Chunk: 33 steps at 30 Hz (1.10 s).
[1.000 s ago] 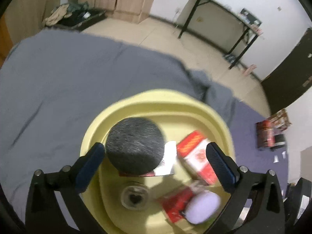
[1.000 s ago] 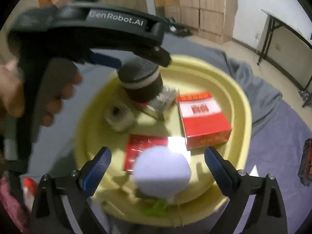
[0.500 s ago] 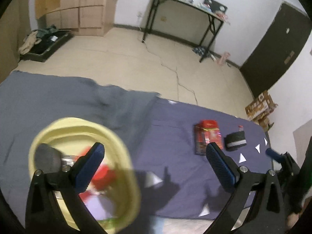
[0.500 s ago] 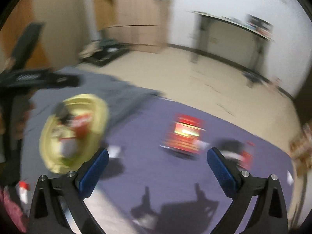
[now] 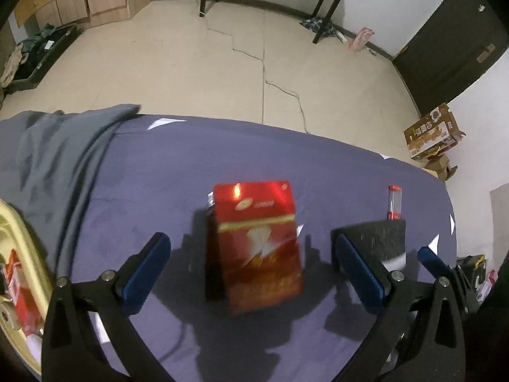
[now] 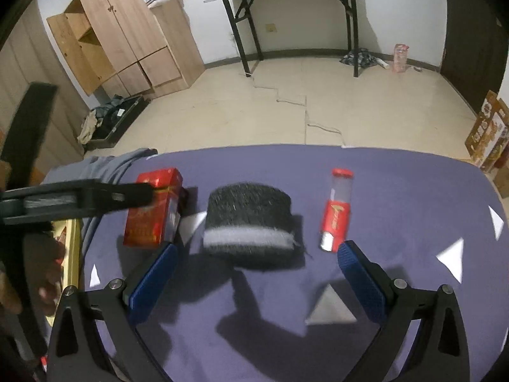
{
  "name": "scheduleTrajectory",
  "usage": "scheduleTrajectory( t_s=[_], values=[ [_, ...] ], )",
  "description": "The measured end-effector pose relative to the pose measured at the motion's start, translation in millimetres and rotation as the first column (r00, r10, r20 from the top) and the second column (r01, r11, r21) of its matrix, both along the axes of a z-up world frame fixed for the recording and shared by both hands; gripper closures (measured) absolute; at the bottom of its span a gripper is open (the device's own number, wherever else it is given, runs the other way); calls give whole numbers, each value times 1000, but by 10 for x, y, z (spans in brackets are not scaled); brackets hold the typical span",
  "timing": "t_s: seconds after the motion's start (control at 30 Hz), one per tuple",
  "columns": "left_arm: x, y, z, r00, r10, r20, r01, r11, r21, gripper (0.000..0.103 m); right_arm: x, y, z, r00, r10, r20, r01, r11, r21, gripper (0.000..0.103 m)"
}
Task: Organize rigid objects
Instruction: 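Grasp the tall red box with the left tool while the right tool grasps the black foam roll, then carry the red box and the foam roll into the yellow tray and release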
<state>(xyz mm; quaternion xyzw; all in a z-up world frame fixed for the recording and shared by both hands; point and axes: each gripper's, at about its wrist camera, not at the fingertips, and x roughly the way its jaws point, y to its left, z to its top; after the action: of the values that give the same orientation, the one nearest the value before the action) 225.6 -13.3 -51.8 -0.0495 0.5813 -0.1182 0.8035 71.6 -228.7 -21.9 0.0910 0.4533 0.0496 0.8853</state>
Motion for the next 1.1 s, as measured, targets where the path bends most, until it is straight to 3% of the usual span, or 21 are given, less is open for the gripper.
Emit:
scheduleTrajectory(
  t_s=[0.17, 0.23, 0.27, 0.3, 0.37, 0.4, 0.57, 0.67, 0.8, 0.87, 1.0, 1.1],
  values=[
    [17, -74, -67, 1000, -19, 4, 19, 999, 30, 4, 138, 59, -183, 1000, 15, 7, -15, 999, -49, 0],
    [18, -62, -89, 1000, -14, 5, 14, 999, 35, 21, 214, 104, -218, 1000, 18, -3, -18, 997, -68, 0],
    [27, -38, -110, 1000, -8, -6, 8, 1000, 30, 37, 223, 106, -201, 1000, 17, -4, -17, 997, -70, 1],
    [41, -10, -137, 1000, -4, -20, 4, 1000, 19, 43, 239, 104, -199, 1000, 11, 1, -11, 997, -71, 4],
    [45, 69, -119, 1000, 7, -22, -8, 1000, -22, 43, 290, 127, -173, 1000, 5, -7, -5, 998, -68, 30],
    [42, 100, -106, 1000, 9, -25, -10, 999, -34, 43, 319, 122, -184, 1000, 9, -16, -9, 999, -41, 36],
    [-71, 325, 160, 1000, 8, -1, -8, 994, -106, 43, 295, 160, -78, 1000, 30, 8, -30, 998, -49, 38],
    [-206, 649, 491, 998, 41, 50, -34, 990, -138, 43, 154, 175, 124, 997, 52, 60, -52, 999, -3, 38],
    [-582, 1420, 977, 987, 83, 136, -60, 984, -170, 43, -16, 513, 571, 979, 162, 126, -165, 986, 14, 38],
    [-816, 1895, 1118, 981, 110, 162, -90, 988, -122, 43, -88, 782, 770, 960, 233, 154, -240, 970, 32, 38],
    [-1206, 2845, 1145, 960, 212, 181, -208, 977, -41, 43, -203, 1632, 1017, 899, 406, 163, -419, 907, 51, 38],
    [-1467, 3406, 893, 948, 290, 133, -290, 957, -19, 43, -251, 2328, 882, 843, 527, 109, -533, 846, 29, 38]
  ],
)
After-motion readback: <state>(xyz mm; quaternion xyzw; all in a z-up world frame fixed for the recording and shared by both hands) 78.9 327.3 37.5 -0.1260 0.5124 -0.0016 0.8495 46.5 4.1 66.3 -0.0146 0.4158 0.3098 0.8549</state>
